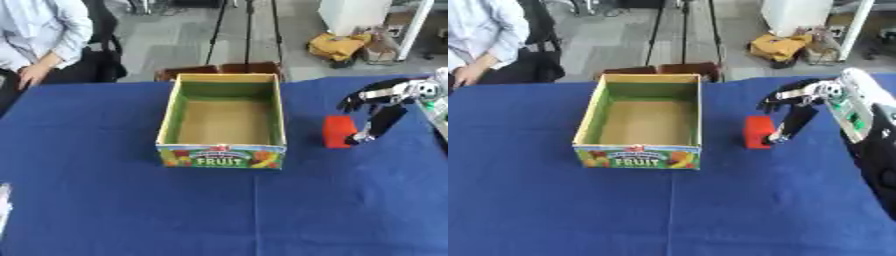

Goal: Pick up objects on the table and place them in the box.

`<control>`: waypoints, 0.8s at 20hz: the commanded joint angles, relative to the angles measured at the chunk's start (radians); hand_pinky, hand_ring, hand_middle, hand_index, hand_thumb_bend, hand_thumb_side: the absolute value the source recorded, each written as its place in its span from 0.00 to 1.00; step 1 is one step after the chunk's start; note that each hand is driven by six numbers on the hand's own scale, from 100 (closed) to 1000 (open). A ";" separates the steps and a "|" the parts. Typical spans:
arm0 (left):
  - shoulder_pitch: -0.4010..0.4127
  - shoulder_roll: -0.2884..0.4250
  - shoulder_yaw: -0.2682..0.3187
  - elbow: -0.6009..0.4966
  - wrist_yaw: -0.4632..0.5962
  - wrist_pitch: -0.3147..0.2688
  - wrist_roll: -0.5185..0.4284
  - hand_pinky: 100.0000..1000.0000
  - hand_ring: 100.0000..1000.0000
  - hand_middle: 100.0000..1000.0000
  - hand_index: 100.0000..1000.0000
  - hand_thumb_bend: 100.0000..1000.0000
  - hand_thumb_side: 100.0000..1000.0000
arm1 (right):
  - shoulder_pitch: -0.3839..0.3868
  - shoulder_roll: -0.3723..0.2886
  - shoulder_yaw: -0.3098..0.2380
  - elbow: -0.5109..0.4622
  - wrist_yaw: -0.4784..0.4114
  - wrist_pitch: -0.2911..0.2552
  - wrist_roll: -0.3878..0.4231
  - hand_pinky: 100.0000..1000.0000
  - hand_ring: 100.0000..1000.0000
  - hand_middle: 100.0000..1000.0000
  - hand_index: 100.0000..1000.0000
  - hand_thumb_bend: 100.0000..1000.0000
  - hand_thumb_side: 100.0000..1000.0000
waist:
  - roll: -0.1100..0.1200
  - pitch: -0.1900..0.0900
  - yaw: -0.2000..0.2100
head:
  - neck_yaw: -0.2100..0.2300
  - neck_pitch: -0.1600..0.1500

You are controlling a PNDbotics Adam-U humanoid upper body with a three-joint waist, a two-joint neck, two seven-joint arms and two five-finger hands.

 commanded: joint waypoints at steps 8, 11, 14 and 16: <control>-0.009 0.015 0.002 -0.014 0.004 0.007 0.000 0.69 0.84 0.82 0.93 0.00 0.93 | -0.015 -0.003 0.003 0.015 0.048 0.004 -0.001 0.78 0.91 0.83 0.97 0.40 0.29 | -0.004 -0.006 0.008 | -0.006 -0.015; -0.011 0.015 0.002 -0.014 0.005 0.008 0.000 0.69 0.84 0.82 0.93 0.00 0.93 | -0.014 0.007 0.003 0.036 0.065 -0.001 -0.010 0.78 0.90 0.83 0.95 0.39 0.29 | -0.003 -0.003 0.011 | -0.007 -0.015; -0.012 0.015 0.002 -0.014 0.006 0.008 0.000 0.69 0.84 0.81 0.93 0.00 0.93 | -0.011 0.015 0.001 0.048 0.071 -0.003 -0.031 0.77 0.89 0.82 0.94 0.38 0.29 | -0.002 0.000 0.013 | -0.010 -0.016; -0.013 0.014 0.002 -0.014 0.007 0.008 0.001 0.69 0.84 0.81 0.93 0.00 0.93 | -0.009 0.018 0.000 0.055 0.072 -0.004 -0.044 0.76 0.89 0.82 0.93 0.38 0.29 | -0.002 0.001 0.014 | -0.010 -0.017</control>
